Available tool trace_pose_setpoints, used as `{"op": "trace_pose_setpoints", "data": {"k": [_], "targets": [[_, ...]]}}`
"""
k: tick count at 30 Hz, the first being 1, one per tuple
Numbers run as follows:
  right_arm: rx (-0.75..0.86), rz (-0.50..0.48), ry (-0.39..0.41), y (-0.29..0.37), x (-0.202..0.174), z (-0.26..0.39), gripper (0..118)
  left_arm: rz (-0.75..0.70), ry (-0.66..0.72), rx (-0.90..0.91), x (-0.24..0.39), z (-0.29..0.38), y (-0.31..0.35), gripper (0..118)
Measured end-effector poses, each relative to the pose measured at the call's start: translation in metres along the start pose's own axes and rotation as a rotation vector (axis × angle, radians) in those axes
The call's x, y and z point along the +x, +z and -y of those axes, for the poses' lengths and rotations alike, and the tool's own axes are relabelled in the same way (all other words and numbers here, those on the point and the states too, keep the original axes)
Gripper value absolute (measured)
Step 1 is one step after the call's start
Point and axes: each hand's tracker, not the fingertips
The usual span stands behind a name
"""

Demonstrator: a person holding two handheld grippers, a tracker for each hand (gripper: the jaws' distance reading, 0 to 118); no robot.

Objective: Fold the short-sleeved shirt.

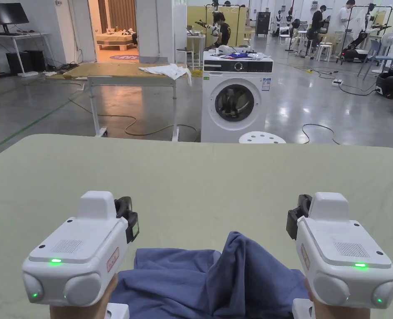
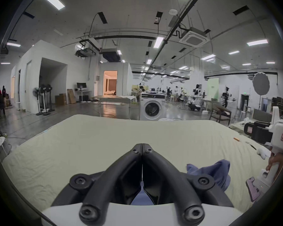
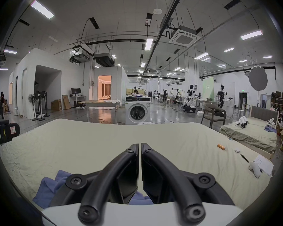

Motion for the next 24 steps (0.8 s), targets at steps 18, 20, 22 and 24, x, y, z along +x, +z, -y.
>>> {"op": "trace_pose_setpoints", "data": {"k": [18, 20, 22, 24], "targets": [[-0.103, 0.011, 0.019, -0.011, 0.02, 0.025, 2, -0.011, 0.169, -0.806, -0.057, 0.127, -0.013, 74], [-0.118, 0.019, 0.021, -0.013, 0.025, 0.03, 2, -0.031, 0.148, -0.823, -0.051, 0.133, -0.016, 74], [-0.136, 0.028, 0.032, -0.014, 0.031, 0.034, 2, -0.088, 0.022, -0.806, -0.037, 0.139, -0.011, 72], [-0.161, 0.038, 0.037, -0.016, 0.039, 0.038, 2, -0.1, -0.022, -0.806, -0.027, 0.133, -0.011, 66]]}}
